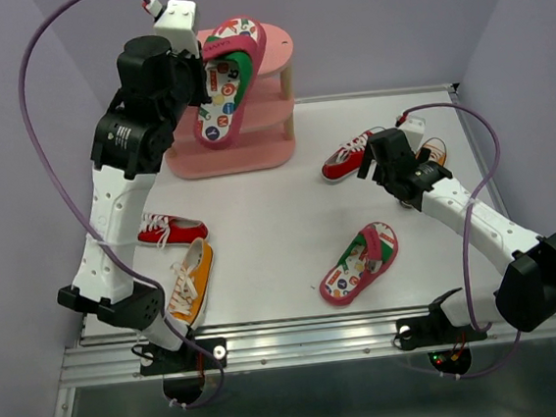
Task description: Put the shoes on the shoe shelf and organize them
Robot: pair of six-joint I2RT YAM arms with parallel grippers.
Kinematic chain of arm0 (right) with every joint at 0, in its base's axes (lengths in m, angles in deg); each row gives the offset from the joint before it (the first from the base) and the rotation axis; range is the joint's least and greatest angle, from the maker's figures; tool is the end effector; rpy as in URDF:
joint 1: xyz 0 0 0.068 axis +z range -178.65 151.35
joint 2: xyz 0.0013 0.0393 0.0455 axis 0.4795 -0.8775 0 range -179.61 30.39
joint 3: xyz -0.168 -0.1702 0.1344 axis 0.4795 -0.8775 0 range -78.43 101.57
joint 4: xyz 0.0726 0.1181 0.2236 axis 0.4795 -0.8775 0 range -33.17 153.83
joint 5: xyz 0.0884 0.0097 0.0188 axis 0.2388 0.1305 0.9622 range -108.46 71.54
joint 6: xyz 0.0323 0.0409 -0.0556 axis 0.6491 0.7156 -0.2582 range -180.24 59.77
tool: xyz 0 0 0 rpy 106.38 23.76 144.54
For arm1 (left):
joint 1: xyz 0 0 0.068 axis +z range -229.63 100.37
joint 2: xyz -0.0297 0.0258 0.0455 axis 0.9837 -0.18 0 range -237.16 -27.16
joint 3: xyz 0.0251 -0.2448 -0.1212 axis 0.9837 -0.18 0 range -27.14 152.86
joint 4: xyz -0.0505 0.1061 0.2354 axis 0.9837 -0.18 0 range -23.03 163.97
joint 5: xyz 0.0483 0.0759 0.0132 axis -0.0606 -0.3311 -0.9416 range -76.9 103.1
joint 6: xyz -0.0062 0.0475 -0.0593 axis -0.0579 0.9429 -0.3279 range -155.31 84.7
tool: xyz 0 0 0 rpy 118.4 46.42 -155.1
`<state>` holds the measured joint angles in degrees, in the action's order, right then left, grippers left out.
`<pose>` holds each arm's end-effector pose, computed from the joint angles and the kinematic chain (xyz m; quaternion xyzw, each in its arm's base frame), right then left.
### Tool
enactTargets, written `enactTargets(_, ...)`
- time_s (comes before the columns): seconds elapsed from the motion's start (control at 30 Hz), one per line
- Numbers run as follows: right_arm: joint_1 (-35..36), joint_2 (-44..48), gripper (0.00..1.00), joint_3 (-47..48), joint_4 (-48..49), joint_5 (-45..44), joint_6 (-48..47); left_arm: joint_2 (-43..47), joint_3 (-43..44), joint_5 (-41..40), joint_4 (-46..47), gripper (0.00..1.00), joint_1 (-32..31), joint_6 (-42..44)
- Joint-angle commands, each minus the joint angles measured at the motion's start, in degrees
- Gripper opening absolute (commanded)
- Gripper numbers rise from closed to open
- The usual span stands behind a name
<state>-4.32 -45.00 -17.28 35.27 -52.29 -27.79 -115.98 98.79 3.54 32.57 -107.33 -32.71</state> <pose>0.2888 0.0911 0.2813 0.1782 0.8663 -0.0524 0.4637 0.2817 -0.1357 0.5654 0.1362 0.7200 -0.0877 0.6748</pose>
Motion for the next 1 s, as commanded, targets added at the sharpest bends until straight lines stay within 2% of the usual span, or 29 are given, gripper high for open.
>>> enactTargets(0.0, 0.0, 0.4, 1.00, 2.7, 1.9, 0.8, 1.0, -1.9, 4.4, -1.7, 4.7, 0.00, 5.8, -0.4)
enactTargets(0.6, 0.0, -0.5, 1.00, 3.0, 1.9, 3.1, 1.0, -12.3, 11.7, -4.6, 19.6, 0.00, 16.7, -2.1)
enactTargets(0.97, 0.0, -0.5, 1.00, 2.1, 1.9, 3.7, 1.5, -15.9, 13.8, 0.9, 23.3, 0.00, 21.3, -6.1)
